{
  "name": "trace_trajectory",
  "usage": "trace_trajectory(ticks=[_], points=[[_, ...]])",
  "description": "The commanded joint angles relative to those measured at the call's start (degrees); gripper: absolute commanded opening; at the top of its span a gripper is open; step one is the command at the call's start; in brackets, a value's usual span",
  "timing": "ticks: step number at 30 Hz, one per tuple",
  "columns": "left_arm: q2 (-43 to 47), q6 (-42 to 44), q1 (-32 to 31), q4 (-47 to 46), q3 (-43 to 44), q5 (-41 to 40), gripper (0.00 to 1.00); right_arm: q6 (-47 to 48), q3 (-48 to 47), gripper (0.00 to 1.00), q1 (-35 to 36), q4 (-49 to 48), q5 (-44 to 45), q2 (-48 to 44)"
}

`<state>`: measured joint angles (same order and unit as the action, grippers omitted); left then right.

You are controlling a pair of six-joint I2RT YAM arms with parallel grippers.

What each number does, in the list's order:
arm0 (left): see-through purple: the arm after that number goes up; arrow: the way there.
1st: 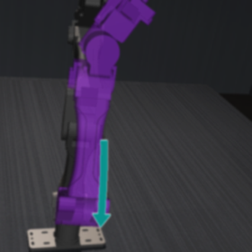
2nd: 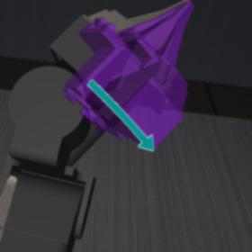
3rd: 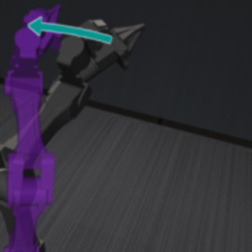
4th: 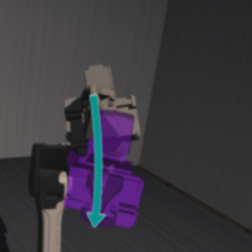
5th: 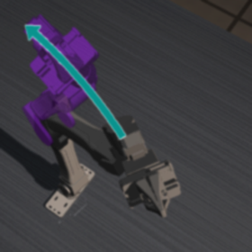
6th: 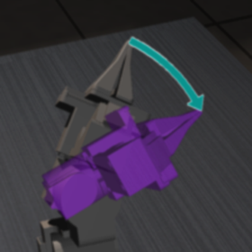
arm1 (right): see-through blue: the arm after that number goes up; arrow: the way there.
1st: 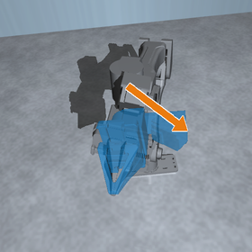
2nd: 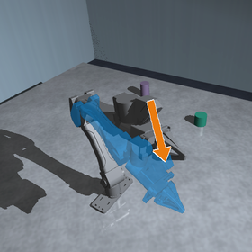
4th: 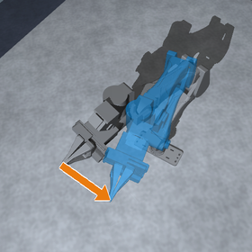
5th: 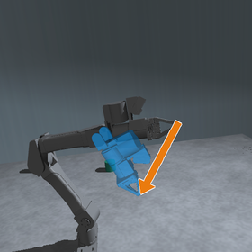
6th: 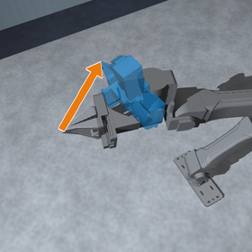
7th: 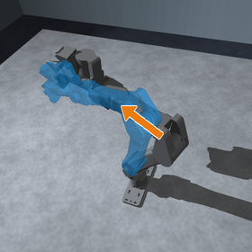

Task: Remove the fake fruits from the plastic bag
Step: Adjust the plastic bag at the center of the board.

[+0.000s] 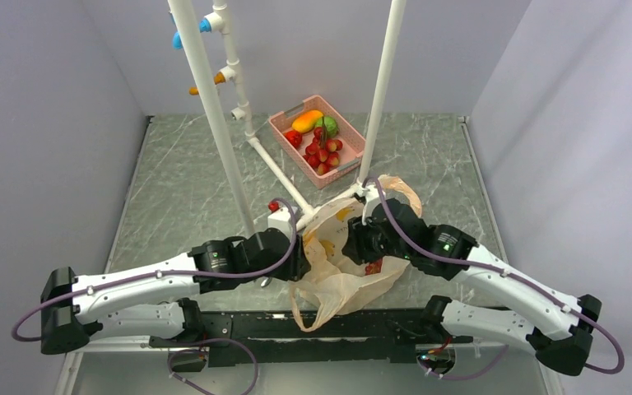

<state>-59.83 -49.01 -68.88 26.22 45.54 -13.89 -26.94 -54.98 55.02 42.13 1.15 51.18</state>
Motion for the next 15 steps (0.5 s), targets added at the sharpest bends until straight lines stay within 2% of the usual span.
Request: trace_trajectory(ticks=[1,5,8,9,12,15], points=[[3.0,-0.2,-0.3,1.6,3.4,-2.5,0.43,-2.2,1.1,0.39,0.1,-4.1,10.1,2.5],[3.7,1.0,-0.3,1.7,5.2,-2.6,0.41,-0.7,1.5,0.39,0.2,-5.3,11.8,7.8],[3.0,2.6,-0.4,2.2,7.2,-2.7,0.27,-0.7,2.4,0.38,0.1,-7.0,11.6,9.6],[2.5,3.0,-0.4,2.2,7.8,-2.4,0.29,-0.9,2.8,0.39,0.1,-7.7,11.5,9.7],[0.3,3.6,-0.3,2.6,9.0,-0.6,0.51,-1.5,4.1,0.40,0.0,-8.9,11.1,9.4],[-0.7,2.7,-0.6,1.2,6.9,0.6,0.60,-2.0,5.4,0.40,0.0,-9.8,11.3,9.1]])
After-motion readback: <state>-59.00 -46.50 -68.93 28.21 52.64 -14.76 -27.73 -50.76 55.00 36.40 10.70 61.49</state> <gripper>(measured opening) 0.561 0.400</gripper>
